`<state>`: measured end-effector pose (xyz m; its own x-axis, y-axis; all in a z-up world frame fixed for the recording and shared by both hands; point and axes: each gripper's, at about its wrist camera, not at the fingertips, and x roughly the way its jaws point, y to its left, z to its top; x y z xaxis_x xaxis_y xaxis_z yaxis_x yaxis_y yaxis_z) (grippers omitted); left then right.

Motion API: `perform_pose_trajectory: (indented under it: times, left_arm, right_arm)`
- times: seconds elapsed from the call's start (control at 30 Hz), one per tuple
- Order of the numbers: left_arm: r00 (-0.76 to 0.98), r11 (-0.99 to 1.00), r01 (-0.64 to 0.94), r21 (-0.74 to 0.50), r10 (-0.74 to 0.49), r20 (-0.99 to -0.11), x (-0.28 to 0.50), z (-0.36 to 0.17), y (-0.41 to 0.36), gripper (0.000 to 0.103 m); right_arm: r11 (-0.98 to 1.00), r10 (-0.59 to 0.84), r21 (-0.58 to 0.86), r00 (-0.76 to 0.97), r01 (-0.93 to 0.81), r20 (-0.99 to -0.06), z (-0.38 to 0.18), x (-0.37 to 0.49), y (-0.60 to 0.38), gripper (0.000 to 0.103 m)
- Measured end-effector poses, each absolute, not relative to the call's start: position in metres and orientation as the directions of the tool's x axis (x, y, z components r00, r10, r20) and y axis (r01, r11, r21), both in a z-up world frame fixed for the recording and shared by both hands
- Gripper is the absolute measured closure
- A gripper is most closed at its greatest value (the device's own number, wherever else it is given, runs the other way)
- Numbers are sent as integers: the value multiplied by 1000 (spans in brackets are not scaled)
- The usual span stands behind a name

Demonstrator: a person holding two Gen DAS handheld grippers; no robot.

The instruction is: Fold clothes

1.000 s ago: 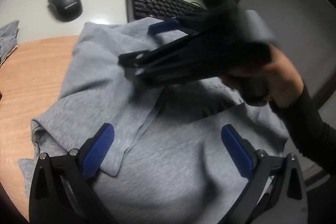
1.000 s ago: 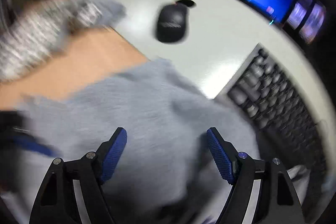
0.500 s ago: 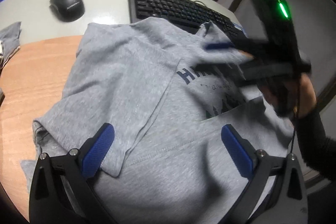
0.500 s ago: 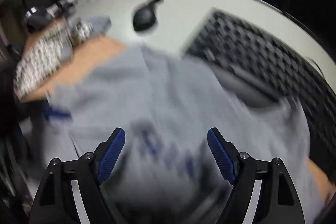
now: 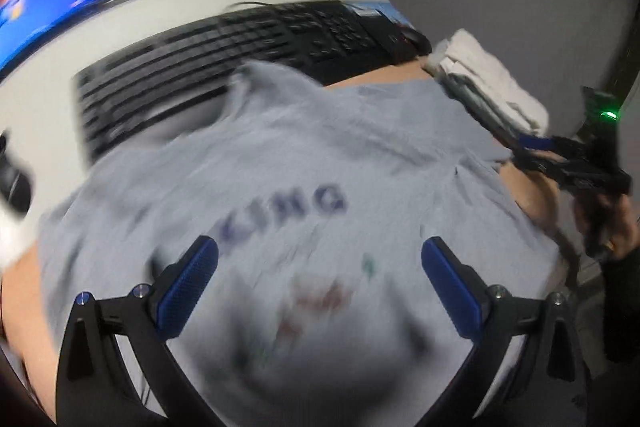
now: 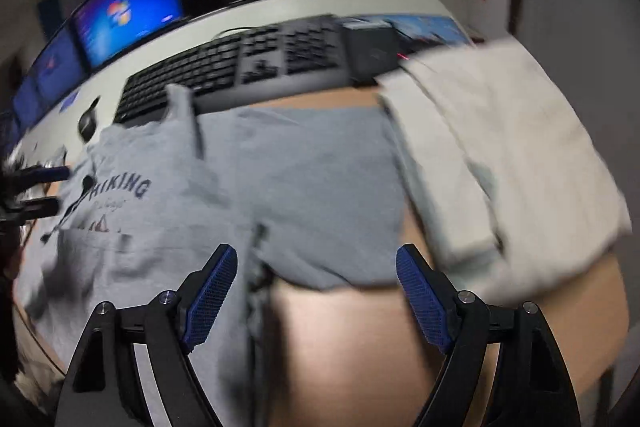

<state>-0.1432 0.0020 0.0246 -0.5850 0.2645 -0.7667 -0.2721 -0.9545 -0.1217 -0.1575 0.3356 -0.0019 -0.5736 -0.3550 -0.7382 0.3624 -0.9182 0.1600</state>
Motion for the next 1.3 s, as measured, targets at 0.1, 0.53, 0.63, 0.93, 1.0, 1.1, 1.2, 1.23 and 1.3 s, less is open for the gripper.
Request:
perform_pose_trajectory:
  times: [0.1,0.53,0.63,0.93,1.0,1.1,1.2,1.23,1.3]
  left_arm:
    - [-553,-933,-336,-128,305,-776,-191,12,33,1]
    - [-587,-962,-273,-25,187,-788,-203,-25,27,1]
    - [-589,-960,-280,-25,192,-785,-199,-23,27,1]
    - [-582,-961,-273,-37,195,-790,-194,-25,20,1]
    - [-564,-959,-265,-103,241,-790,-204,-27,21,1]
    - [-515,-924,-240,-298,381,-768,-209,-16,4,1]
    - [-521,-898,-170,-405,431,-737,-199,2,-21,1]
    - [-532,-904,-144,-402,414,-739,-193,8,-29,1]
    - [-578,-943,-84,-321,308,-755,-172,17,-44,1]
  right_arm:
    - [-916,-386,227,-566,331,-728,-12,-163,338,20]
    - [-962,-270,180,-623,206,-734,-28,-194,318,13]
    - [-970,-230,125,-631,207,-741,-30,-195,308,18]
    - [-933,-360,264,-610,245,-706,-19,-205,307,92]
    - [-918,-394,263,-631,295,-668,2,-207,302,92]
    - [-877,-470,233,-645,421,-602,42,-201,281,92]
    - [-752,-586,123,-572,647,-574,80,-167,223,92]
    - [-693,-621,94,-525,715,-582,84,-151,201,92]
    - [-576,-637,36,-422,816,-645,73,-122,153,92]
